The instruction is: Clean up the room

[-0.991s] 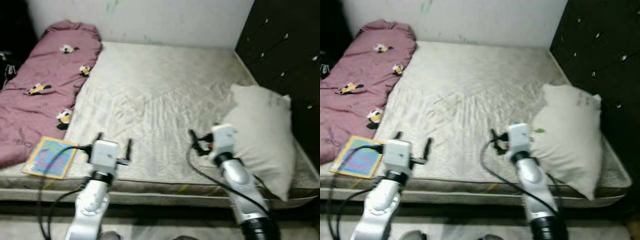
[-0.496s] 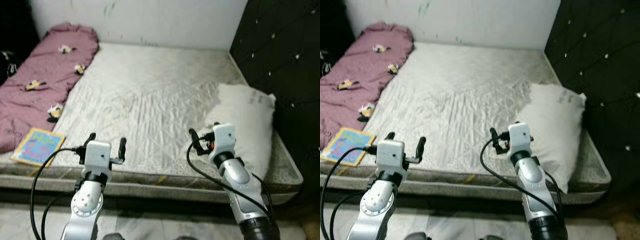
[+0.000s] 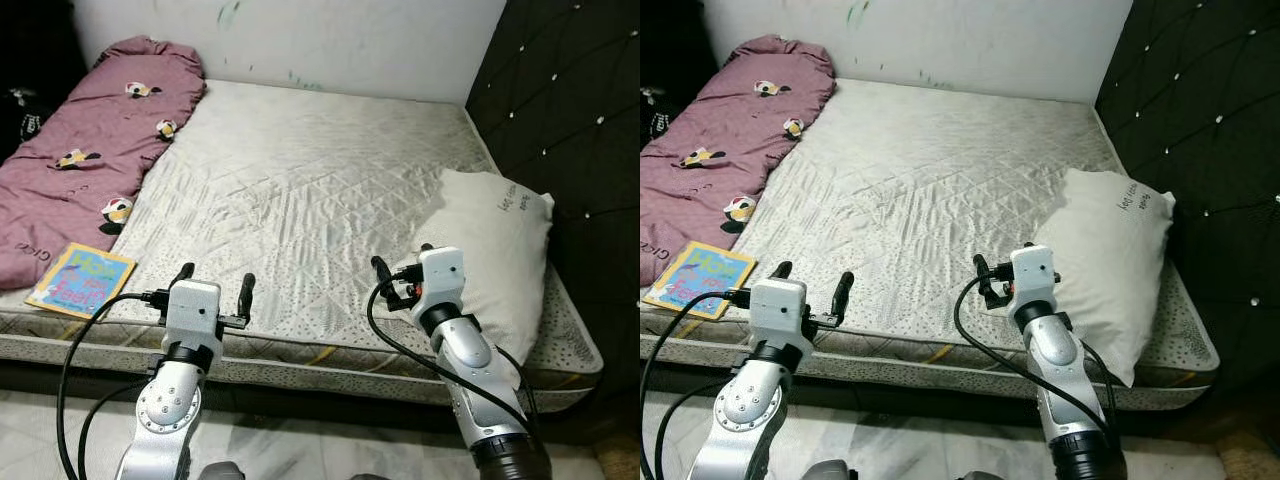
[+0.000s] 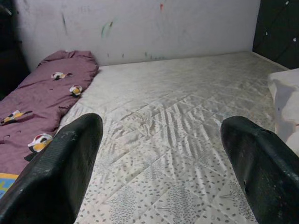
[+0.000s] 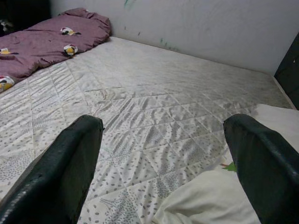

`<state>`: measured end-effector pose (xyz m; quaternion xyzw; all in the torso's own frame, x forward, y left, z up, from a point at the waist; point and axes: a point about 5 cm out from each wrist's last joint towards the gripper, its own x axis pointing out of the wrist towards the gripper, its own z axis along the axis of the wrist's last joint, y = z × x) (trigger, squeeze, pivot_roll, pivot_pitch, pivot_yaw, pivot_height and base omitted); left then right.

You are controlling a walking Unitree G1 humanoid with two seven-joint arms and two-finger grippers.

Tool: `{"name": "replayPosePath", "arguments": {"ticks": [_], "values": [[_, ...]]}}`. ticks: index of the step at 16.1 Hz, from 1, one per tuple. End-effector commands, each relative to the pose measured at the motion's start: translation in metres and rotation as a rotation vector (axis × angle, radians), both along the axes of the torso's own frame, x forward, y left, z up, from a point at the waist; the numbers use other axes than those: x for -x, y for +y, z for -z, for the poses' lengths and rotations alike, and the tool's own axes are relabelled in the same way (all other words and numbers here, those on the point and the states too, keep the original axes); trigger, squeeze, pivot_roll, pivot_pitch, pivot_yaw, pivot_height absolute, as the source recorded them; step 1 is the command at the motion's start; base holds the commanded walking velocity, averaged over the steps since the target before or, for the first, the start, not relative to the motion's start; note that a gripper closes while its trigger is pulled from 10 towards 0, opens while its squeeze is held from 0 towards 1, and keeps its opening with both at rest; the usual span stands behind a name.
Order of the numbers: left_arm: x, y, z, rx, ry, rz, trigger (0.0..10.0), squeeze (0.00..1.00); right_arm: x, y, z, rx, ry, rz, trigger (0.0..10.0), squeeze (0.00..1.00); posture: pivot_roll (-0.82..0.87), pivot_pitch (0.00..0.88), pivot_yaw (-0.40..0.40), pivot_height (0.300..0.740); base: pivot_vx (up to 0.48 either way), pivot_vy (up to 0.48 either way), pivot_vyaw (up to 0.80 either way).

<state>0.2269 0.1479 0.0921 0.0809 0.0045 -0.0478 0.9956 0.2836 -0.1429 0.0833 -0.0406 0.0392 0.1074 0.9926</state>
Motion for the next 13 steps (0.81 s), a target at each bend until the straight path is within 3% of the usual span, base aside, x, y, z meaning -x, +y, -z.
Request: {"name": "replayPosePath", "arguments": {"ticks": [1, 13], "values": [[-0.0019, -0.0029, -0.0044, 0.005, -0.023, 0.019, 10.0, 0.0, -0.0032, 0.0002, -0.0031, 0.006, -0.011, -0.003, 10.0, 0.0, 0.02, 0.0, -0.065, 0.74, 0.247, 0.0, 0.0], [-0.0038, -0.0041, -0.0048, 0.008, -0.023, 0.029, 10.0, 0.0, -0.0053, 0.0005, -0.0036, 0.004, -0.013, 0.001, 10.0, 0.0, 0.02, 0.0, -0.063, 0.74, 0.278, 0.0, 0.0]]}}
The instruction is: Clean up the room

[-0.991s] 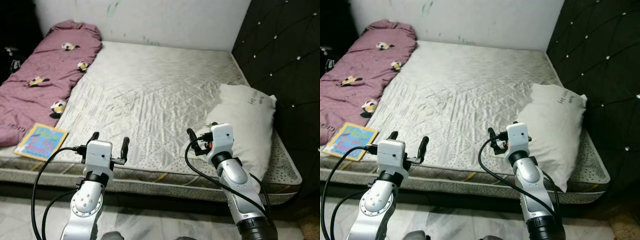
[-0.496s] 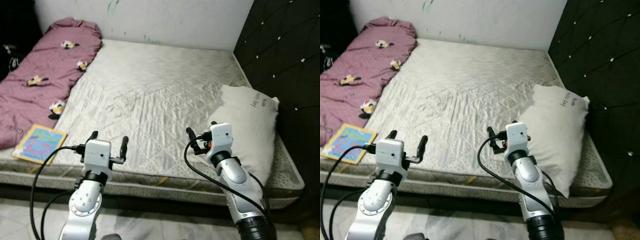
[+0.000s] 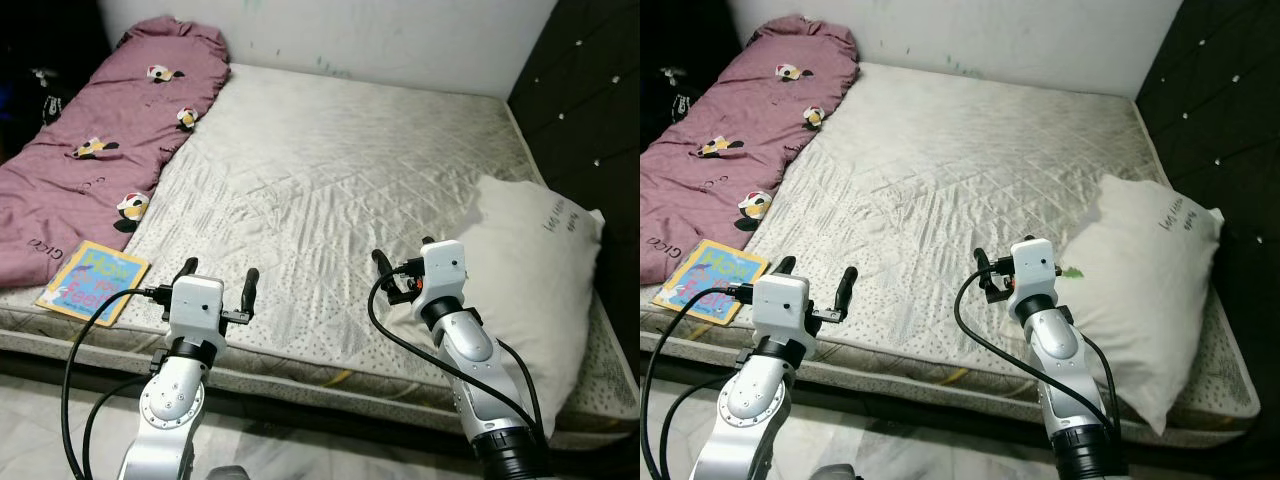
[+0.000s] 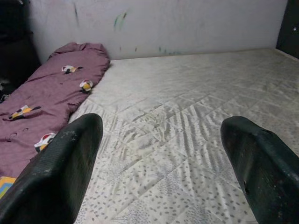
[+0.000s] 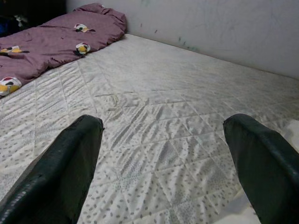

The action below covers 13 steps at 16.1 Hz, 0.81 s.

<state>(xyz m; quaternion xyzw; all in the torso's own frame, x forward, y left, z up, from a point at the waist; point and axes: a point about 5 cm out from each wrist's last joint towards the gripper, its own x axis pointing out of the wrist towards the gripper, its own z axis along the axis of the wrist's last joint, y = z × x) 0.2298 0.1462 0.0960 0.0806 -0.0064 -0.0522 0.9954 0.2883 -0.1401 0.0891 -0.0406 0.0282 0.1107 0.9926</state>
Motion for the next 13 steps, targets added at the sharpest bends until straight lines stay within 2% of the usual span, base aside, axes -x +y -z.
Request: {"name": "replayPosePath", "arguments": {"ticks": [1, 4, 6, 9, 13], "values": [[-0.0008, -0.0021, -0.0008, 0.005, -0.001, 0.018, 10.0, 0.0, -0.0005, -0.0021, 0.0023, 0.007, 0.009, 0.008, 10.0, 0.0, 0.02, 0.0, -0.063, 0.74, 0.285, 0.0, 0.0], [-0.0006, -0.0027, 0.0, 0.004, 0.002, 0.023, 10.0, 0.0, -0.0005, -0.0013, 0.0022, 0.009, 0.008, 0.006, 10.0, 0.0, 0.02, 0.0, -0.063, 0.74, 0.285, 0.0, 0.0], [-0.0007, -0.0025, 0.0001, 0.002, 0.004, 0.022, 10.0, 0.0, -0.0005, -0.0014, 0.0027, 0.006, 0.013, 0.01, 10.0, 0.0, 0.02, 0.0, -0.061, 0.74, 0.292, 0.0, -0.8], [-0.0001, -0.0024, 0.0002, -0.001, 0.006, 0.018, 10.0, 0.0, -0.0001, -0.0018, 0.0027, 0.005, 0.013, 0.011, 10.0, 0.0, 0.02, 0.0, -0.061, 0.74, 0.267, 0.0, -0.29], [-0.0003, -0.0024, 0.0025, -0.011, 0.018, 0.006, 10.0, 0.0, 0.0007, -0.0022, 0.0032, 0.006, 0.015, 0.011, 10.0, 0.0, 0.02, 0.0, -0.062, 0.74, 0.0, 0.0, 0.0]]}}
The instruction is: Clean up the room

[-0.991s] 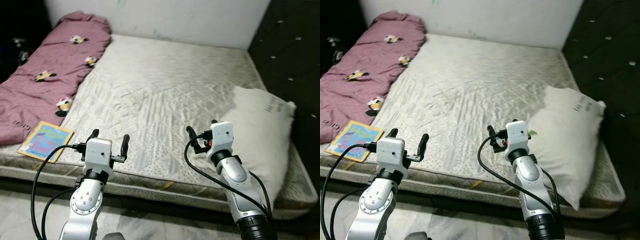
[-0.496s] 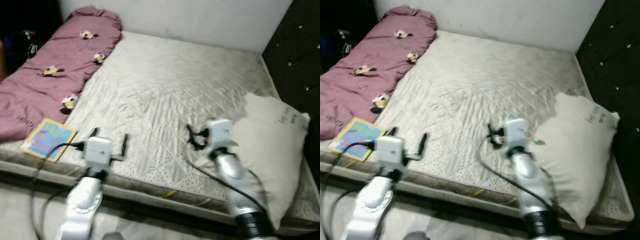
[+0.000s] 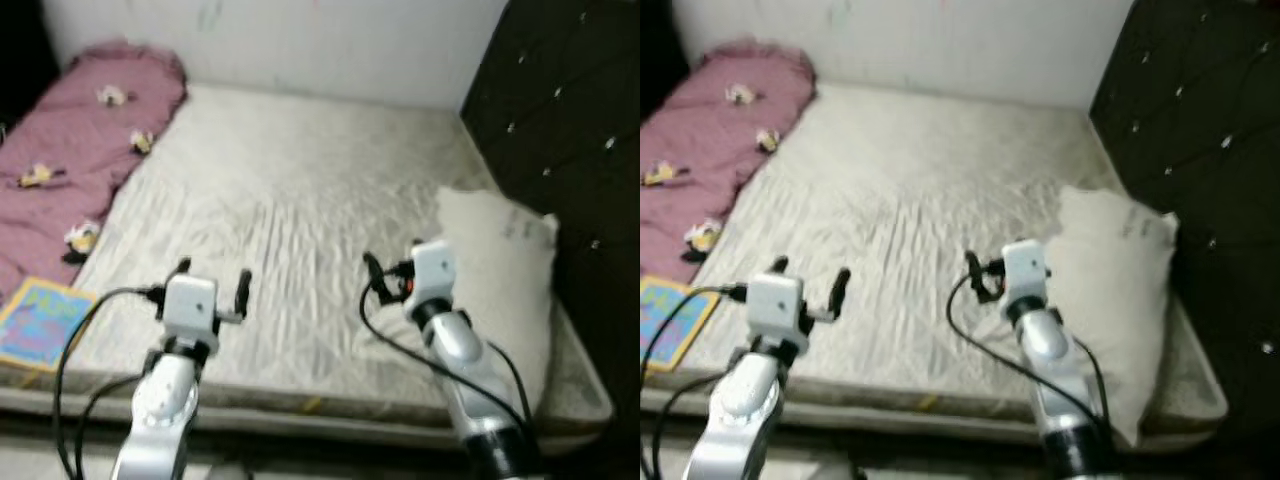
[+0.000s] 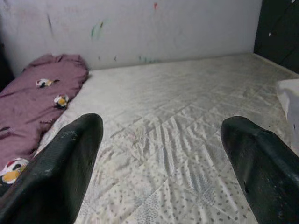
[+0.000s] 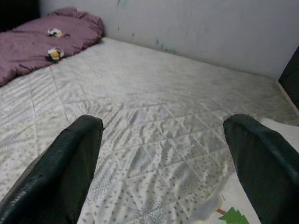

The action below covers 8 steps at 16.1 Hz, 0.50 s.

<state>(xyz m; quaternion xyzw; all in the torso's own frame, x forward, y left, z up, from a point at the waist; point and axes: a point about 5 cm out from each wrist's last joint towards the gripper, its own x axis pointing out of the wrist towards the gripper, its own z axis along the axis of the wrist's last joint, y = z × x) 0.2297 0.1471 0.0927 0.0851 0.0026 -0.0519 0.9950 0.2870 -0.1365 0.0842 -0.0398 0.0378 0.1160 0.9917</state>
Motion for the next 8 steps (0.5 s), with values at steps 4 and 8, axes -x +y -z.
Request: {"name": "replayPosePath", "arguments": {"ticks": [4, 8], "values": [[-0.0005, -0.0038, -0.0001, -0.011, 0.005, 0.009, 10.0, 0.0, -0.001, -0.0061, -0.0015, 0.006, -0.002, 0.023, 10.0, 0.0, 0.02, 0.0, -0.063, 0.74, 0.0, -0.147, -0.28], [-0.0011, -0.004, -0.0003, -0.012, 0.005, 0.006, 10.0, 0.0, -0.0015, -0.006, -0.0016, 0.009, -0.004, 0.02, 10.0, 0.0, 0.02, 0.0, -0.065, 0.74, 0.0, -0.293, 0.0]]}}
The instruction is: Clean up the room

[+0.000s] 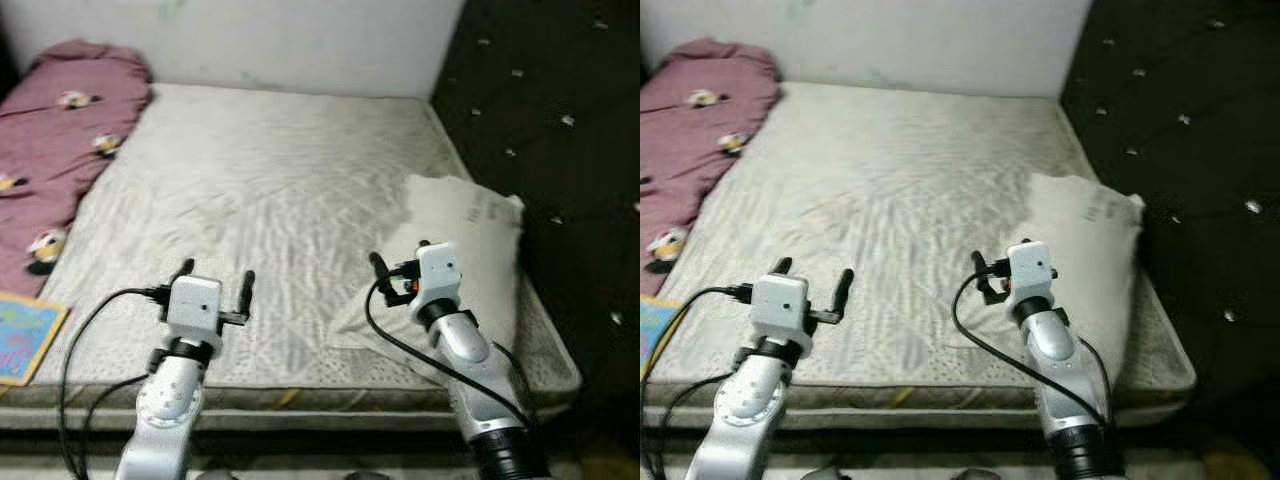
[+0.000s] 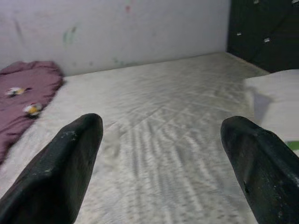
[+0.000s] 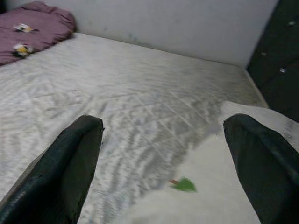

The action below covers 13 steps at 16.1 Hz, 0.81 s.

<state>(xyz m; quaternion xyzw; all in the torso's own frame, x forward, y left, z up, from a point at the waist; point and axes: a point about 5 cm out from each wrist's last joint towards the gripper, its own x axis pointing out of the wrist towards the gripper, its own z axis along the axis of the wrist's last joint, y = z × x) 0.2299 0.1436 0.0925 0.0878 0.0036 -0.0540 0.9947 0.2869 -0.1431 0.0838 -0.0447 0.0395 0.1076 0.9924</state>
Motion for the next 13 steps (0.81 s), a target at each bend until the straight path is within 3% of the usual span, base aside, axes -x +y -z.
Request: {"name": "replayPosePath", "arguments": {"ticks": [1, 13], "values": [[-0.0008, -0.0006, -0.0006, -0.008, 0.002, 0.001, 10.0, 0.0, -0.0016, 0.0007, -0.0021, -0.002, -0.006, 0.003, 10.0, 0.0, 0.02, 0.0, -0.065, 0.74, 0.0, -0.292, 0.0], [-0.0013, -0.0004, -0.001, -0.019, 0.0, -0.003, 10.0, 0.0, -0.0018, 0.001, -0.0022, 0.0, -0.007, 0.003, 10.0, 0.0, 0.02, 0.0, -0.065, 0.74, 0.0, -0.27, 0.0]]}}
